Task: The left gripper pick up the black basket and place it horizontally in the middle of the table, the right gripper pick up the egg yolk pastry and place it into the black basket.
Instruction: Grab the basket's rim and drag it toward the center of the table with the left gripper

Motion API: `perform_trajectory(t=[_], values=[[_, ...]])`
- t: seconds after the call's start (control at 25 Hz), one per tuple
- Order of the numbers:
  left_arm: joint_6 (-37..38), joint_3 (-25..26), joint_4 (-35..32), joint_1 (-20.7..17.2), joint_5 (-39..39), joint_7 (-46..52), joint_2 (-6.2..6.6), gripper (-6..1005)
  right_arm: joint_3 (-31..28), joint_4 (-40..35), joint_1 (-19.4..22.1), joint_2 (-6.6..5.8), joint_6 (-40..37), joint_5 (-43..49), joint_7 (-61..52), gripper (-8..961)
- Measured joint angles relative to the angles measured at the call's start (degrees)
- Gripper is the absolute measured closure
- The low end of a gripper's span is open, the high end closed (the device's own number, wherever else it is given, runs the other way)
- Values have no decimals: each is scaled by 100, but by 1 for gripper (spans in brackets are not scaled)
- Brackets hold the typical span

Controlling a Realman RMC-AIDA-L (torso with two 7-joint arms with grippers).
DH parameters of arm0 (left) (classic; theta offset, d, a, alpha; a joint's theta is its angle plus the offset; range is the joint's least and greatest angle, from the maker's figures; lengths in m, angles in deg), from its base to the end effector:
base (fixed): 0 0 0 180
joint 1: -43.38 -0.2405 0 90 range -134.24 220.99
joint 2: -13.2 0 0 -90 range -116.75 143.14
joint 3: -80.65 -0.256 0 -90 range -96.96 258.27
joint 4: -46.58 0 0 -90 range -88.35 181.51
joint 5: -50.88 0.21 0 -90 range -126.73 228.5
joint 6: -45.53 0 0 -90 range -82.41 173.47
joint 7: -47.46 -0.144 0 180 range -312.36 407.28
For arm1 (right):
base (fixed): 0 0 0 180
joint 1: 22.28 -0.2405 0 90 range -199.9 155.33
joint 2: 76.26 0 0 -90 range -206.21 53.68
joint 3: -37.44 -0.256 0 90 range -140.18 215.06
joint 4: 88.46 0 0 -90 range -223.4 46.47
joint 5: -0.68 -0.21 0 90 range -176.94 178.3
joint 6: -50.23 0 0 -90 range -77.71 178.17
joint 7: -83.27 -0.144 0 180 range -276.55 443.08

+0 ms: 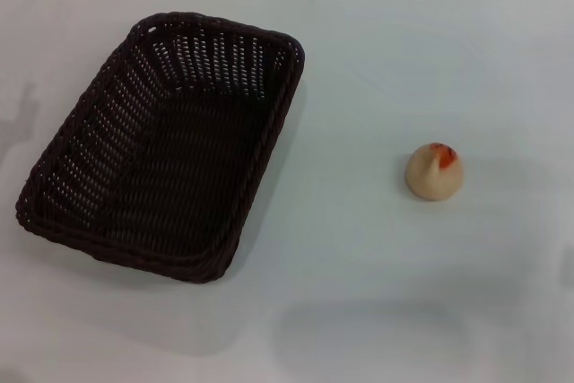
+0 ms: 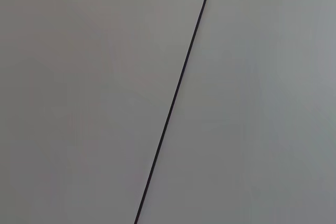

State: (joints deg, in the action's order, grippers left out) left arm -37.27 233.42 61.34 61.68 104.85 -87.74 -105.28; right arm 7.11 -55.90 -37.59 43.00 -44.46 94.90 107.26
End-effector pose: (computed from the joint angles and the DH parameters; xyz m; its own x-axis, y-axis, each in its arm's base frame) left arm -0.3597 0.2943 0.0859 0.4245 -0.2577 0.8680 0.8677 -0.1582 -0.4713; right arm 0.2902 0.2680 0.0125 0.7453 0.3776 -0.5495 -0.6605 0.3060 -0.6856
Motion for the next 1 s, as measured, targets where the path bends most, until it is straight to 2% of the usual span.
perform_trajectory(t=[0.72,0.88,0.96,1.0], values=[[-95,-53,5,-33,10,213,-1,490,0,-26,18,0,-27,0,0,479],[80,-393,336,-75,80,1177,53,498,0,-12,18,-2,-41,0,0,479],[583,-1128,1183,-272,119,2510,89,502,0,-8,20,-7,-42,0,0,479],[583,-1128,1183,-272,119,2510,89,504,0,-8,23,-7,-42,0,0,479]])
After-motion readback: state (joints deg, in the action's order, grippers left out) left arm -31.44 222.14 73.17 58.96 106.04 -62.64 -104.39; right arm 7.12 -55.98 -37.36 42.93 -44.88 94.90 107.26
